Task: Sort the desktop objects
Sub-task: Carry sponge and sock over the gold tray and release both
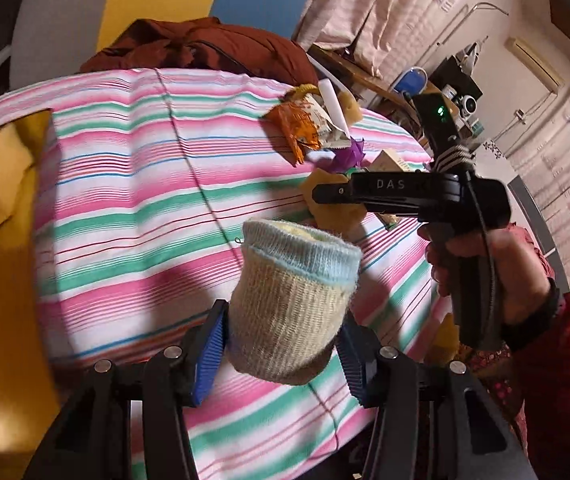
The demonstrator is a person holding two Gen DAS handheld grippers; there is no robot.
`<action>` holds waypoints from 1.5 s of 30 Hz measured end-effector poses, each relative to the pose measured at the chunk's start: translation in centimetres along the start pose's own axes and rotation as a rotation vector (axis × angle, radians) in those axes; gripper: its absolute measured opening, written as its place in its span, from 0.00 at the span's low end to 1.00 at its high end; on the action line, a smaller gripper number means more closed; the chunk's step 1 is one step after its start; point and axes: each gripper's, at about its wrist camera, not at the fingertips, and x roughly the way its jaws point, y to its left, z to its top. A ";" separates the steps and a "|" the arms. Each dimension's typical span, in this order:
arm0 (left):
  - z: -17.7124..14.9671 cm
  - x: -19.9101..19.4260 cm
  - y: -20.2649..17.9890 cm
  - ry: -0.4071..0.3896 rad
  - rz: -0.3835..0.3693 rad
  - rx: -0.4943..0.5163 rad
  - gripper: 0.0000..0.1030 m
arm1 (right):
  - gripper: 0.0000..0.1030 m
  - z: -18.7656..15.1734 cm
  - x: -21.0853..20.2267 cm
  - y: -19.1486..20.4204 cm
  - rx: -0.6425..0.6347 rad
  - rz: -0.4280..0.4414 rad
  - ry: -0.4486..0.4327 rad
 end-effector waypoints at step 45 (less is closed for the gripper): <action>-7.2 -13.9 21.6 -0.104 0.279 -0.367 0.51 | 0.53 -7.9 3.7 33.2 -0.339 0.343 0.098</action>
